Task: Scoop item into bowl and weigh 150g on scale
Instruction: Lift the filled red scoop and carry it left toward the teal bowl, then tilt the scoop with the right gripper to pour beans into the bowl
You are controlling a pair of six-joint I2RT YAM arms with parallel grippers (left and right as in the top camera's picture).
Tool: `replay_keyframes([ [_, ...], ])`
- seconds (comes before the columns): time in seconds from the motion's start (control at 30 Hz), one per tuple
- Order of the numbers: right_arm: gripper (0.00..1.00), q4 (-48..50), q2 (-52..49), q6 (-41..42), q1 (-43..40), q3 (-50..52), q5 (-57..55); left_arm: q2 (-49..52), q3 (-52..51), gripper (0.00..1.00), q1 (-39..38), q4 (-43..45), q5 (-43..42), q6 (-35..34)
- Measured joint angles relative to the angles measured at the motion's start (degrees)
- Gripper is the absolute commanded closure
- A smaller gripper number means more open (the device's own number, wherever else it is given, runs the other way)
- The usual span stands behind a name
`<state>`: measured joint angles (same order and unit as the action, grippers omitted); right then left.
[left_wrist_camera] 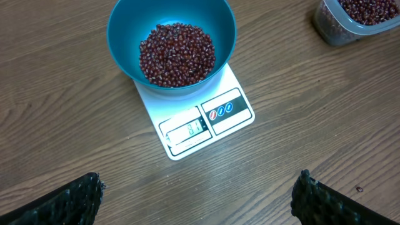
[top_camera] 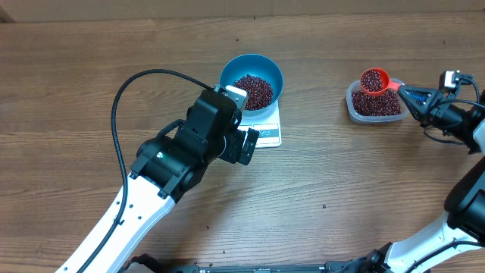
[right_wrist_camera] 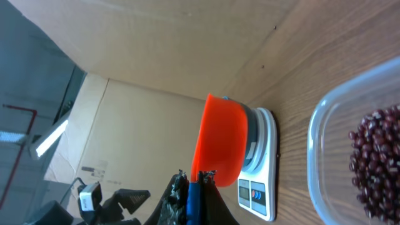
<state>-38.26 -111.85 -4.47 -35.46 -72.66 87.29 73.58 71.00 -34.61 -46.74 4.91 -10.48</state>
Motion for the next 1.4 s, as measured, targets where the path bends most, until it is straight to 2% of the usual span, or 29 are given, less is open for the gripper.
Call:
replay_keyframes([
  [0.5,0.96,1.4,0.0,0.0,8.2,0.0,0.42,0.0,0.0,0.0,0.0,0.0,0.0,0.0],
  [1.0,0.96,5.51,0.0,0.24,22.95,0.0,-0.04,0.0,0.0,0.0,0.0,0.02,0.0,0.0],
  [1.17,0.96,10.03,0.0,3.52,26.49,0.09,-2.91,0.0,0.0,0.0,0.0,0.0,0.02,0.0],
  [1.4,0.96,22.99,-0.02,15.63,31.56,0.17,-6.91,0.0,0.0,0.01,0.0,0.0,0.0,0.0],
])
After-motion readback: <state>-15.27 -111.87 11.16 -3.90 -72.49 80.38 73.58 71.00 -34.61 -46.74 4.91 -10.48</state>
